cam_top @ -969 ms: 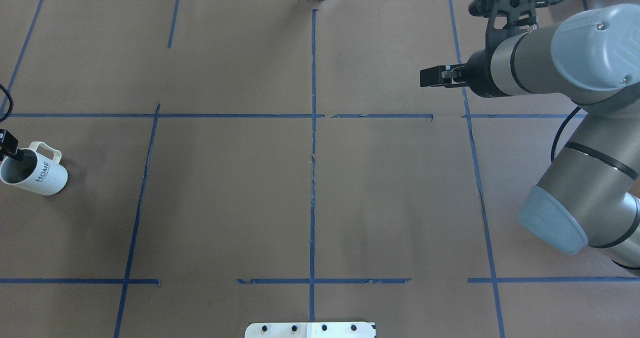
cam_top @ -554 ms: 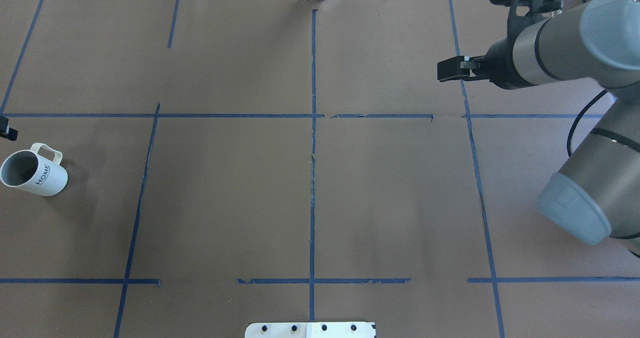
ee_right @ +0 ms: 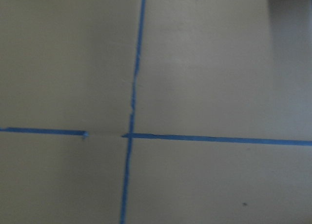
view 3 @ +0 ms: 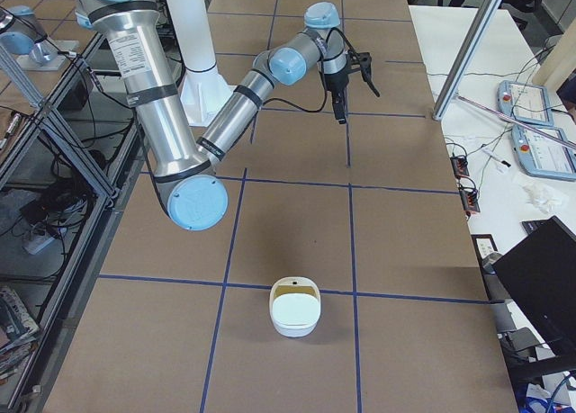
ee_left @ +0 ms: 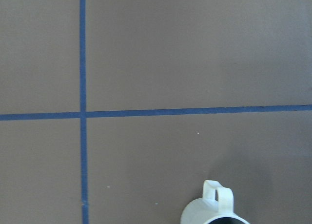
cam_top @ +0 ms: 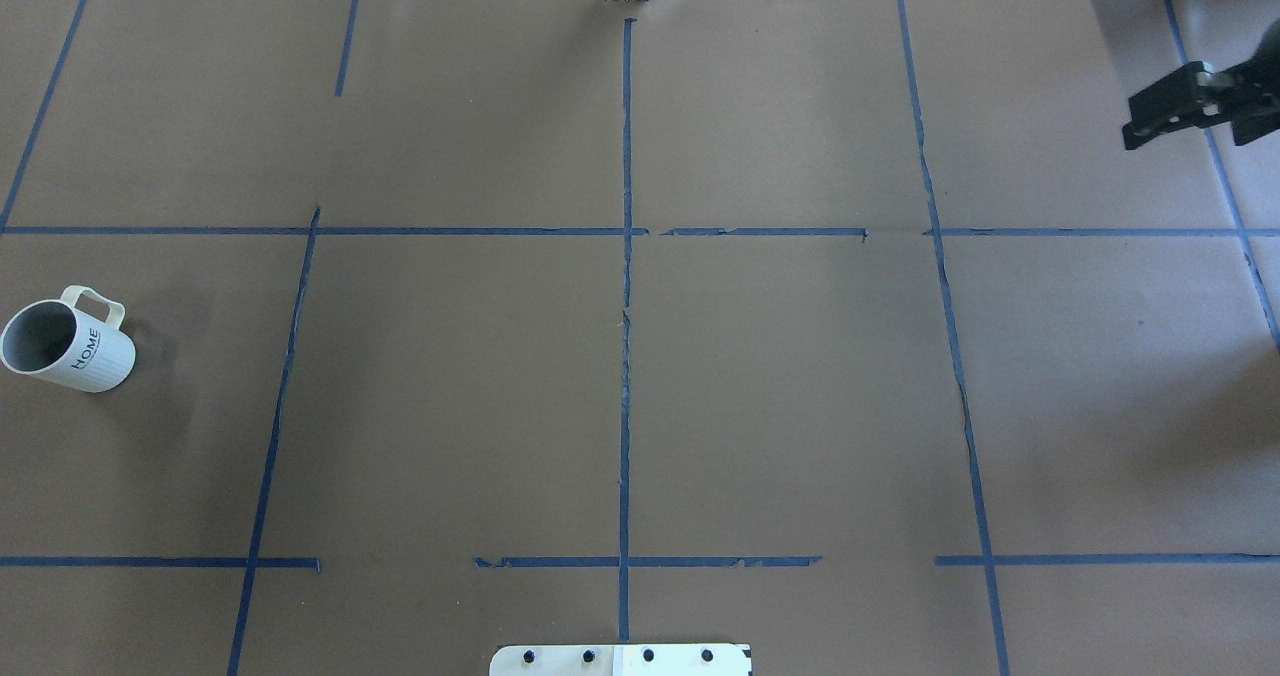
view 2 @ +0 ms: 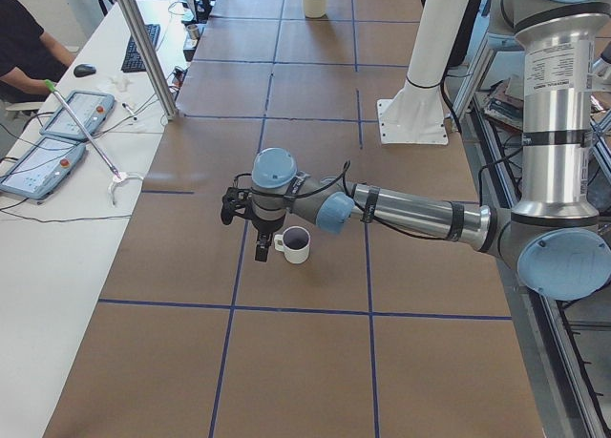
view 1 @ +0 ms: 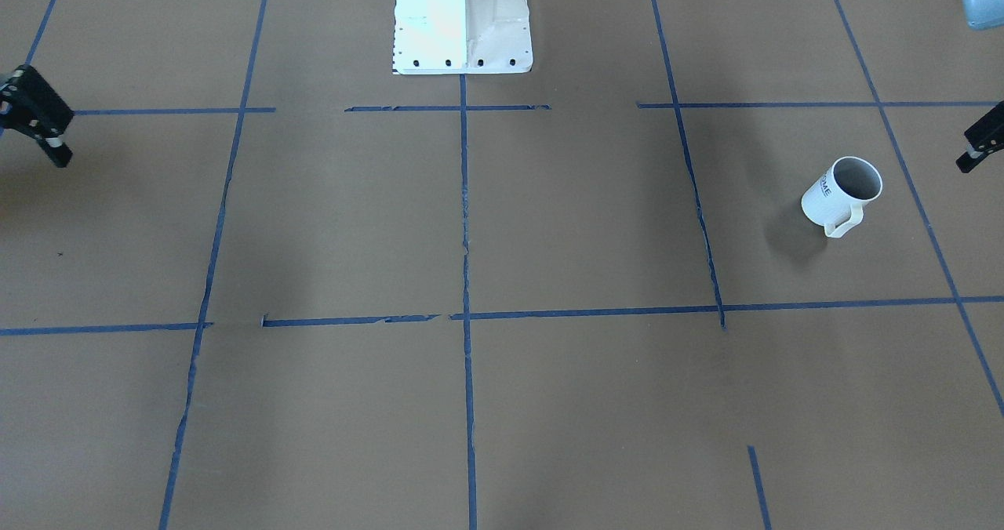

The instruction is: Left arm hands cup to right arm to dump lemon

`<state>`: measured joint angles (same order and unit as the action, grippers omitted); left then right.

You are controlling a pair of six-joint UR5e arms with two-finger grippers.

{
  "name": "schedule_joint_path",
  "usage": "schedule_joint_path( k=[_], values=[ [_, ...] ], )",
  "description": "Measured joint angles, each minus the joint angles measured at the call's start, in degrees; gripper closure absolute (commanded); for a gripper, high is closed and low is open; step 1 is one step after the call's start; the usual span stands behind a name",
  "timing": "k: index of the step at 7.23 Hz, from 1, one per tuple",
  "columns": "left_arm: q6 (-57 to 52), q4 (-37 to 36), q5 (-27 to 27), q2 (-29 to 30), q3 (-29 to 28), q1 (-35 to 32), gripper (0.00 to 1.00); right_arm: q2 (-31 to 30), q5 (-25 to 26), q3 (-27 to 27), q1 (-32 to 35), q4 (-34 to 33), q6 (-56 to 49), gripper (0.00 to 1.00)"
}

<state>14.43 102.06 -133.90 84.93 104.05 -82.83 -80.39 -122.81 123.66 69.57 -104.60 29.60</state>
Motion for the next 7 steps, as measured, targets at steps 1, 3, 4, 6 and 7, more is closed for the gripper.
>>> schedule_joint_path(
  k=[1,3,4,6,7],
  values=[
    [-7.23,-4.93,0.03,0.15,-0.35,-3.02,0.0,-5.01,-0.41,-0.65,2.86,-0.28,-7.67,0.0],
    [-18.16,-10.41,-0.28,0.49,-3.67,-7.86,0.0,-12.41,-4.34,-4.49,9.15,-0.16,-17.6,0.0],
    [-21.3,-11.12,-0.95,0.52,-5.76,-9.22,0.0,-14.53,-8.65,-8.37,13.38,-0.09,-23.01,0.0],
    [-23.12,-11.59,-2.58,0.42,-7.42,-9.98,0.0,-19.77,-12.98,-13.14,18.55,-0.04,-33.74,0.0],
    [-23.06,-11.72,-2.82,0.33,-7.64,-10.03,0.0,-21.92,-13.31,-13.58,19.22,-0.01,-35.71,0.0]
  ],
)
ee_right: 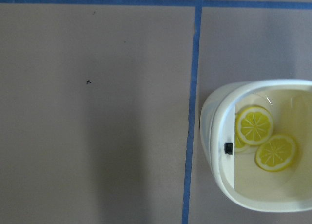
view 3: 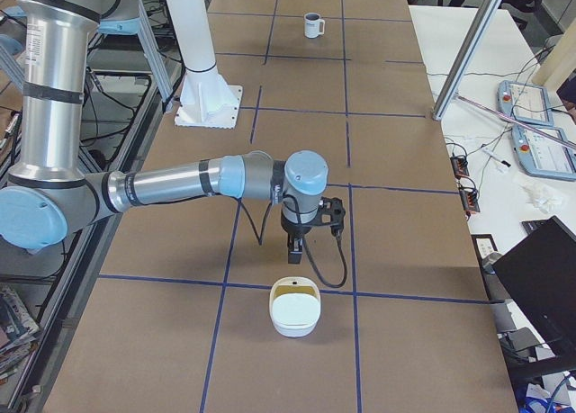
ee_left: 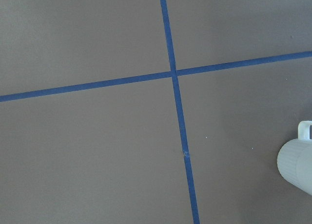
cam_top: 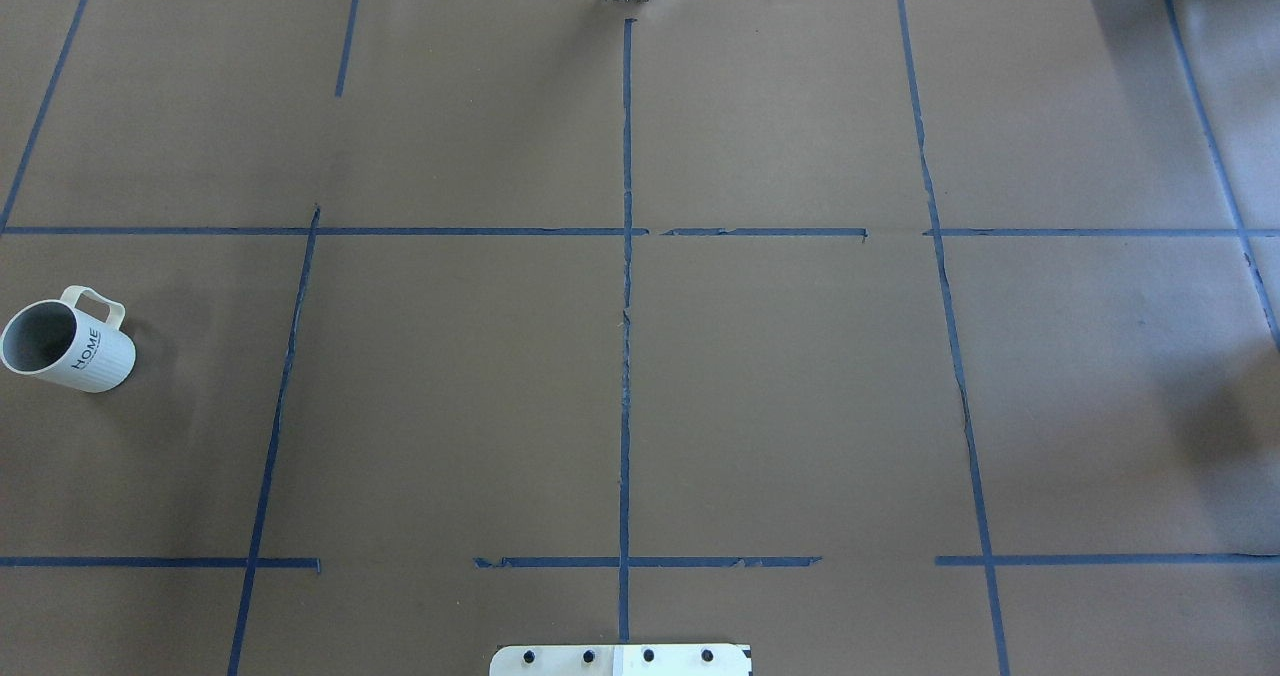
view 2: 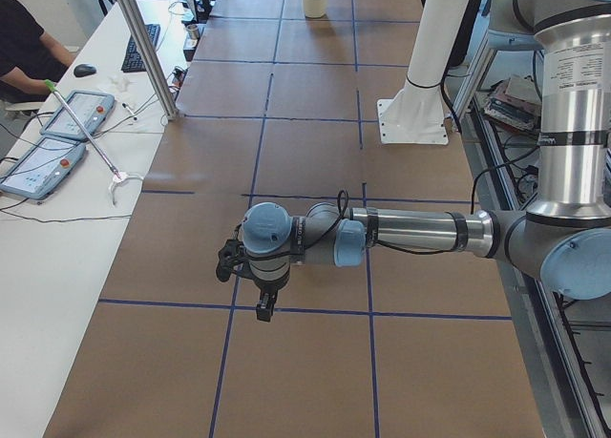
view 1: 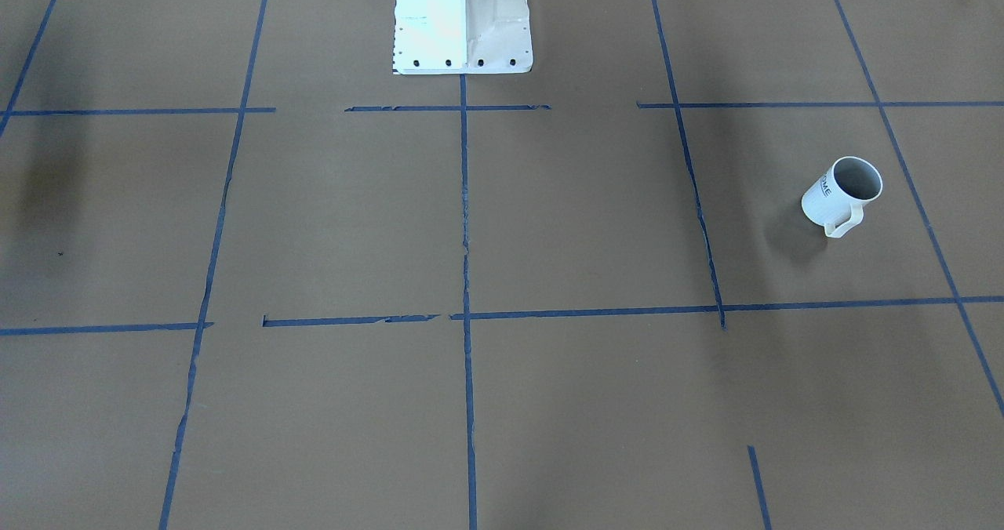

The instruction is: Left arm hands cup to right arm to dump lemon

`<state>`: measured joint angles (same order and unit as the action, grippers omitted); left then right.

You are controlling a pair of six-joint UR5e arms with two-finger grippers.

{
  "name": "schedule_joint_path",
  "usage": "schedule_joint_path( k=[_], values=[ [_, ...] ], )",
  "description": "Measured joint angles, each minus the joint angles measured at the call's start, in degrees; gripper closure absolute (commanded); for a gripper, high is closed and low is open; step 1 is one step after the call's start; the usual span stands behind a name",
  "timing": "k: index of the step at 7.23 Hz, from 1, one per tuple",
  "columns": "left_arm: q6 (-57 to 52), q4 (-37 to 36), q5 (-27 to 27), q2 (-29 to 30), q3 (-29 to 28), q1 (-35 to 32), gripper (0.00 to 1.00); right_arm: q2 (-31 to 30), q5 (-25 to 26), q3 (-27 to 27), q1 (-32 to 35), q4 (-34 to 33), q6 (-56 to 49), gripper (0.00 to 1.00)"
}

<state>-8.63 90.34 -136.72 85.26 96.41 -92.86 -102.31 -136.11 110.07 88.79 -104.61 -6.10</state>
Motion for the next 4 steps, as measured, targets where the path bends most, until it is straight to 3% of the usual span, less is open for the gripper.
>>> schedule_joint_path(
  k=[4],
  values=[
    [4.8,0.14,-0.31,-1.45,1.17,0.04,0.0,-2.65,0.97,-1.16,0.32,0.1,-1.32,0.0]
  ],
)
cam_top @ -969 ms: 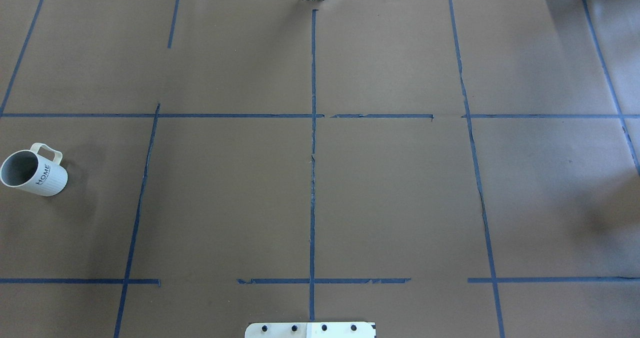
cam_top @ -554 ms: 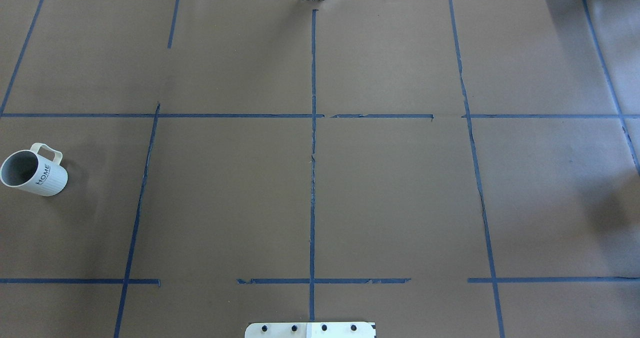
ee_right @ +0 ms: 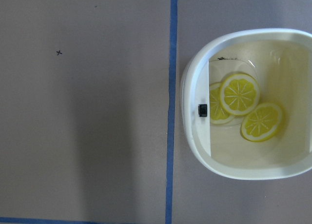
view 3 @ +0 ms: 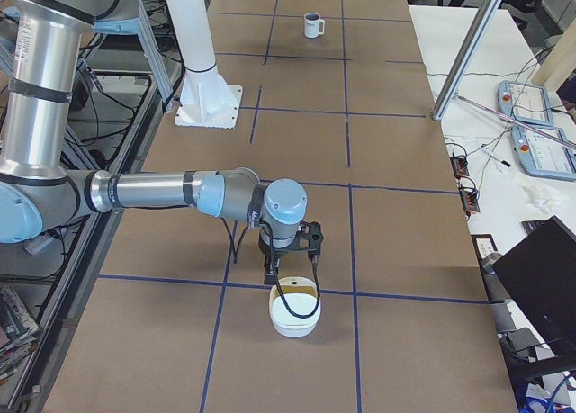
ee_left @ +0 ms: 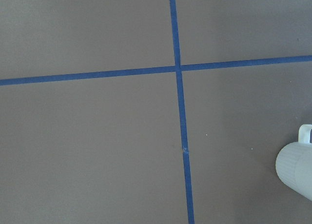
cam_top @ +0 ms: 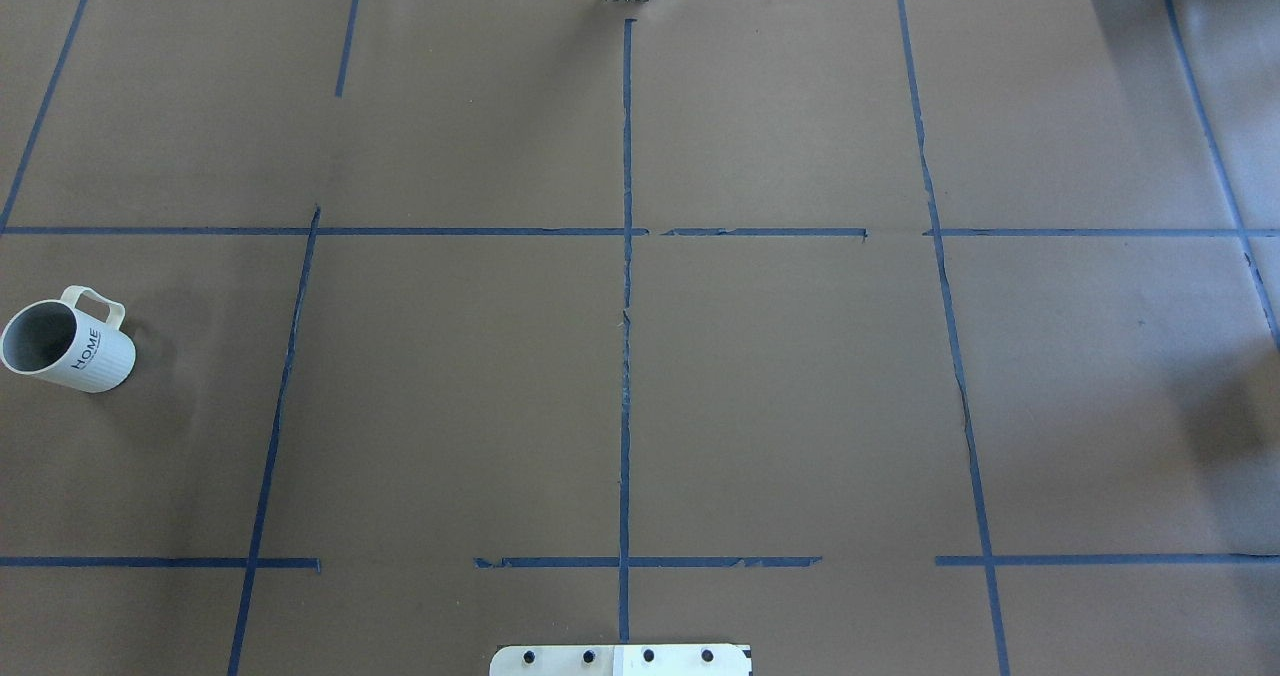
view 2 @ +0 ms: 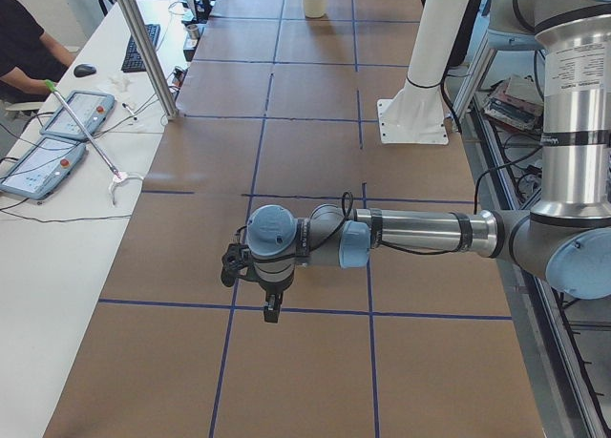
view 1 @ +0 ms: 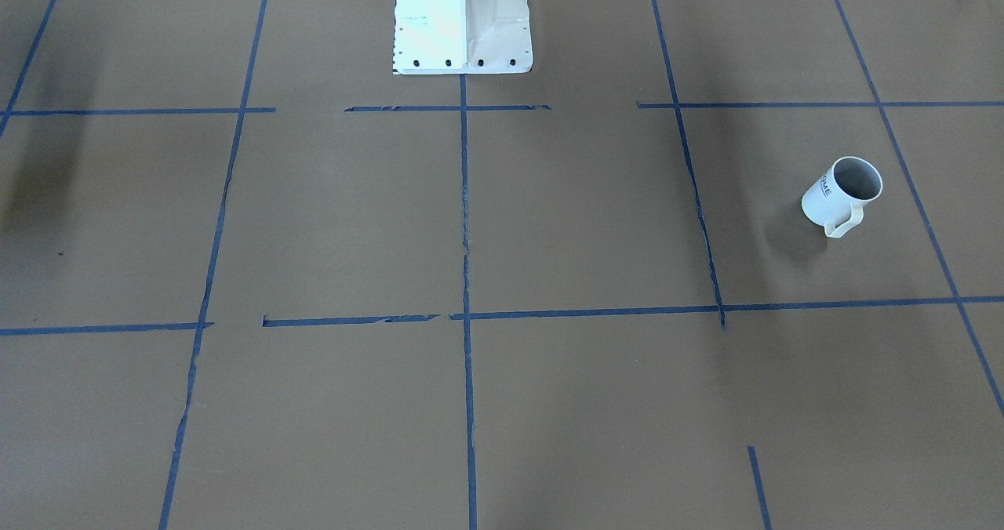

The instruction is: Left arm hands cup to right arm to dump lemon

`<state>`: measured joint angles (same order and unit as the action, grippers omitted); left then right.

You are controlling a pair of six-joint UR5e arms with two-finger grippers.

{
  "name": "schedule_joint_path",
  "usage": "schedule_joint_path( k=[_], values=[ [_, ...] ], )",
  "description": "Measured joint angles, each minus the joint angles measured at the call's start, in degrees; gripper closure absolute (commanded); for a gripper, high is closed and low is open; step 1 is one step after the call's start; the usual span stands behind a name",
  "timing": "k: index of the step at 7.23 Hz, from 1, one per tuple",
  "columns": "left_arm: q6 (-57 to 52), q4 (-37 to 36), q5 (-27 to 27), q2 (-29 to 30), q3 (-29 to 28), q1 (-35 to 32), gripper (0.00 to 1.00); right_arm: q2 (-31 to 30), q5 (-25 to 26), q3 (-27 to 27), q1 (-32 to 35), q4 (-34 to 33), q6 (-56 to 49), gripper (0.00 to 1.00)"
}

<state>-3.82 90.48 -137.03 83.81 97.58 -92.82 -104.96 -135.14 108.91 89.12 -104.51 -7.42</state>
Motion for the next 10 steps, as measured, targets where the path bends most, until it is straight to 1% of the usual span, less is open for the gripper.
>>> schedule_joint_path(
  k=[3,4,7,10],
  values=[
    [0.47,0.66,-0.92,-1.19,0.61,0.42,0.0,-0.15,0.14,-0.14,0.01,0.19,-0.05,0.0],
    [0.43,0.73,-0.64,-1.18,0.95,1.58,0.0,-0.15,0.14,-0.14,0.01,0.47,-0.05,0.0],
    [0.54,0.07,2.42,-1.1,2.1,3.73,0.0,-0.02,0.14,0.05,0.1,0.76,0.03,0.0],
    [0.39,-0.07,2.34,-1.73,5.95,3.9,0.0,0.41,0.07,0.04,0.18,0.8,0.12,0.0]
  ],
)
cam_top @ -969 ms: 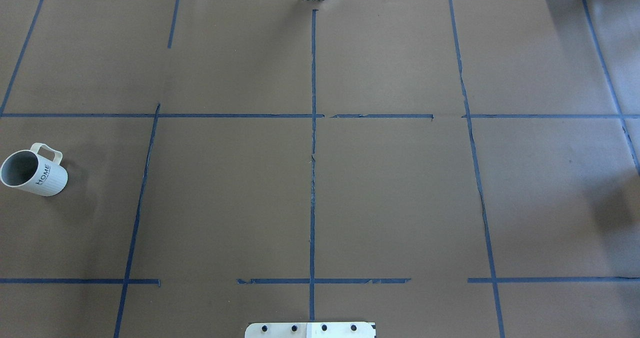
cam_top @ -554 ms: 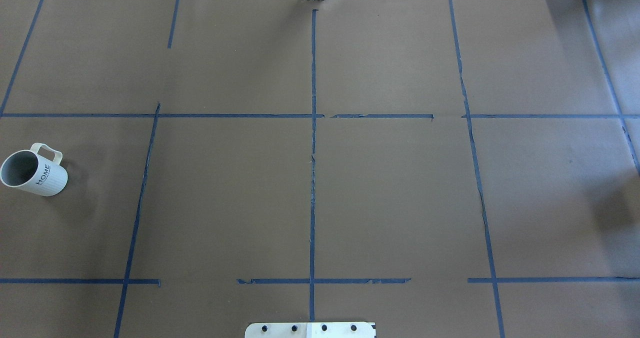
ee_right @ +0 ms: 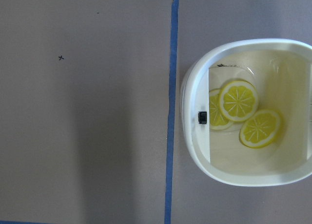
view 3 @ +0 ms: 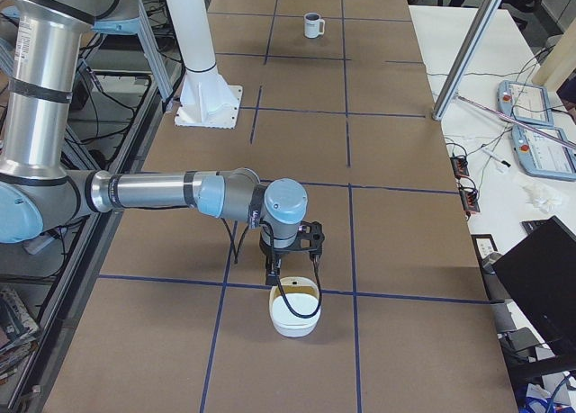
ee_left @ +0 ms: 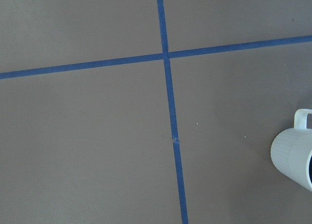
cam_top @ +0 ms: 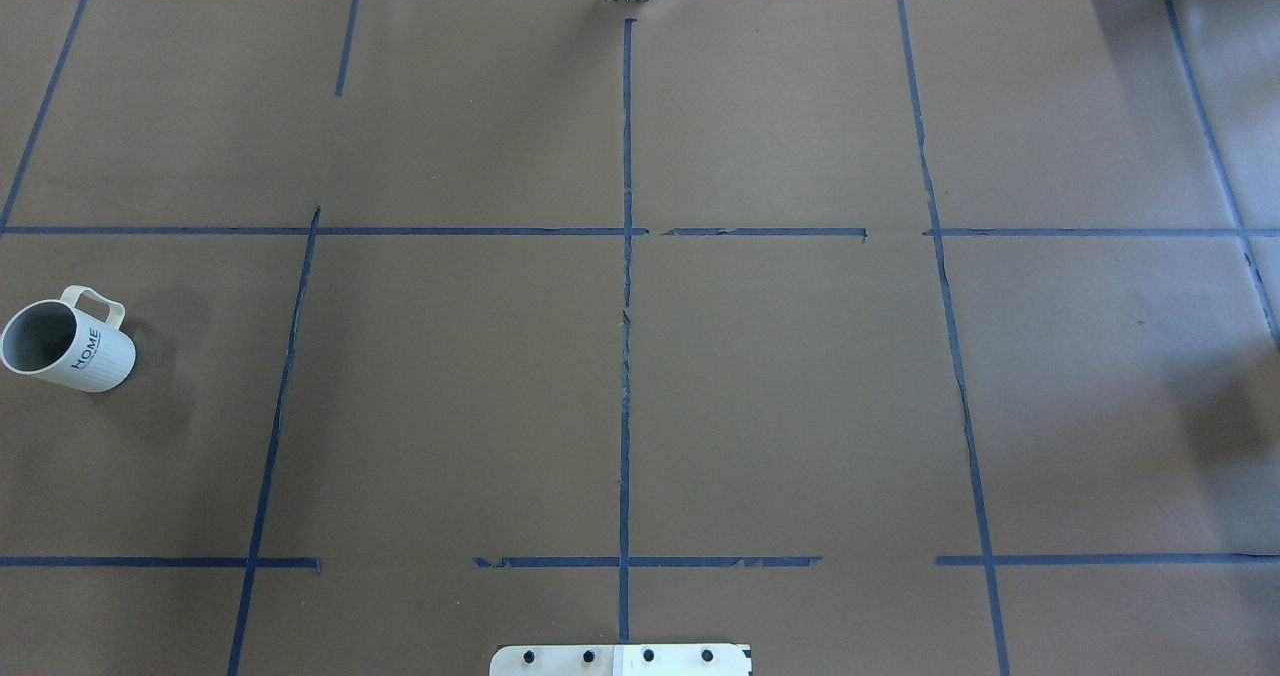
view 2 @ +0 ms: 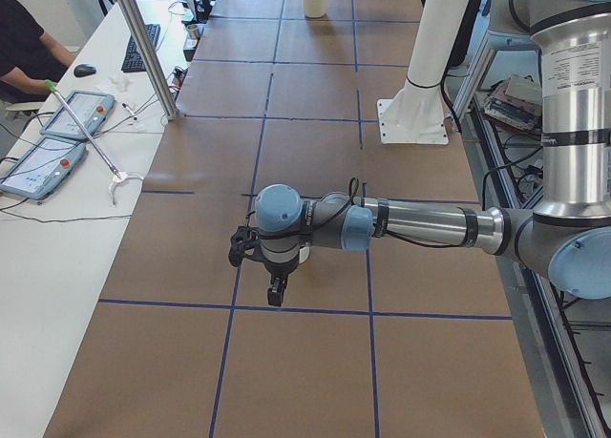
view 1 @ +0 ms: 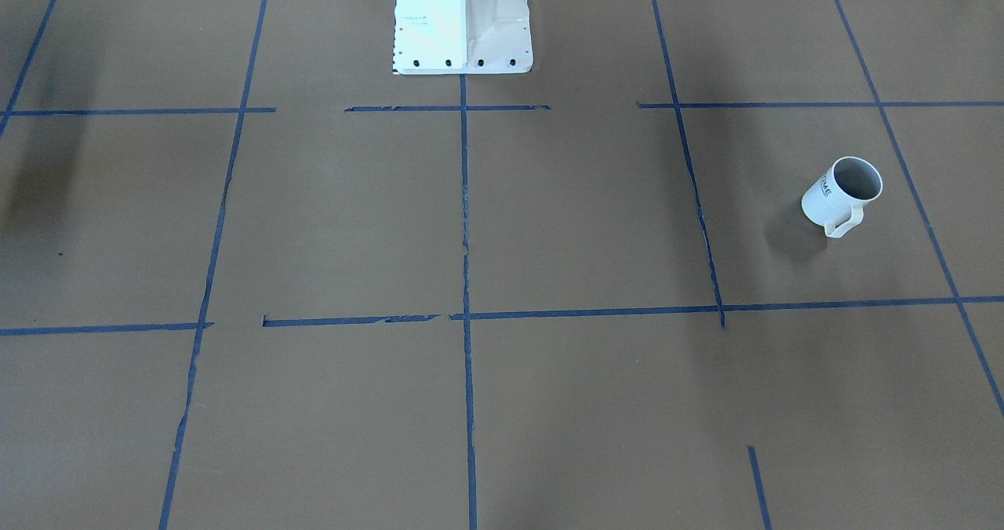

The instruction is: Left arm hands cup to right arm to dump lemon

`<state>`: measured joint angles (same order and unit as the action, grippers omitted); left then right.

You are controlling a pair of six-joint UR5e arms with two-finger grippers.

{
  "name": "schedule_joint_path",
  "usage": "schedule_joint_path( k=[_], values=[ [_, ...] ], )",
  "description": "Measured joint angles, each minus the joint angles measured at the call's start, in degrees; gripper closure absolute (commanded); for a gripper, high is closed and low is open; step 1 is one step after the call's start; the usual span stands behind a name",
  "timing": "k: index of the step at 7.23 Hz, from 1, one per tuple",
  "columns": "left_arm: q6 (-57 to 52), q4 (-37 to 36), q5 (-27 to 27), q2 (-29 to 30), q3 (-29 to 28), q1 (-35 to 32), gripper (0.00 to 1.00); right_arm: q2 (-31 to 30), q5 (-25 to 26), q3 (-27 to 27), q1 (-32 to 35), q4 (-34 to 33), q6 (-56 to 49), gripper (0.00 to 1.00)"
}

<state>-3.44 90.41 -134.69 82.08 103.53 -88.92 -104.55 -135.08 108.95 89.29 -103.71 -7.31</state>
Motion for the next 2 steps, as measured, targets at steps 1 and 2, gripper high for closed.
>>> schedule_joint_path(
  k=[1,2],
  values=[
    [-0.07,0.01,-0.05,-0.27,1.31,0.0,0.0,0.01,-0.01,-0.03,0.0,0.0,0.01,0.0],
    [-0.1,0.02,-0.08,-0.42,2.14,0.03,0.0,0.0,-0.01,-0.08,0.0,0.0,0.01,0.0]
  ],
)
